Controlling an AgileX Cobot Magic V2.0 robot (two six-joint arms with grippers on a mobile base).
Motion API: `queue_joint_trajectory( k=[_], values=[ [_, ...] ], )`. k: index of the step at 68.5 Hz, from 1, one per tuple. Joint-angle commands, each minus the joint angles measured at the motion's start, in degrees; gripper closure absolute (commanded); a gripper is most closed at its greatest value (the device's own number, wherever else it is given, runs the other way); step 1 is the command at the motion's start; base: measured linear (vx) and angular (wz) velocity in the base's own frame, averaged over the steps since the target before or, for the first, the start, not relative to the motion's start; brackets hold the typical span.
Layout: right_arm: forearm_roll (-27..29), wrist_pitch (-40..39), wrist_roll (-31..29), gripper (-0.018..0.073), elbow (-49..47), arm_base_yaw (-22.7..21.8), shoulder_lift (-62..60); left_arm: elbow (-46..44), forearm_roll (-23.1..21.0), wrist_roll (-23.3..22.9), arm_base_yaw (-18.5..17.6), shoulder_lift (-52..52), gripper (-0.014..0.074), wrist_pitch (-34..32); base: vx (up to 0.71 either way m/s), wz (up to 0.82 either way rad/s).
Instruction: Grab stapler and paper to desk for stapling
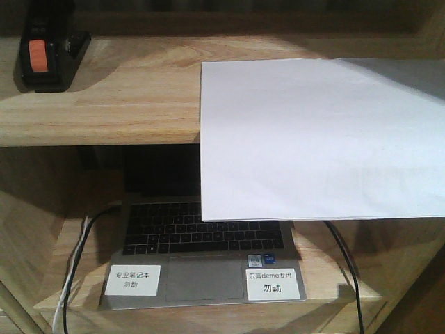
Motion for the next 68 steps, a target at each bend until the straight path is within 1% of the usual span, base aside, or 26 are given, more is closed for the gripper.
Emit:
queue_joint_trajectory(
  k=[1, 68],
  values=[
    [-0.53, -4.27, -0.54, 0.0565, 0.27, -0.01, -0.52, 0.58, -0.07, -0.33, 0.04, -0.83, 0.0603, -4.41, 0.00, 0.00],
    [-0.53, -4.27, -0.54, 0.0565, 0.27, -0.01, -0.52, 0.58, -0.07, -0.33, 0.04, -0.83, 0.0603, -4.41, 0.00, 0.00]
  ],
)
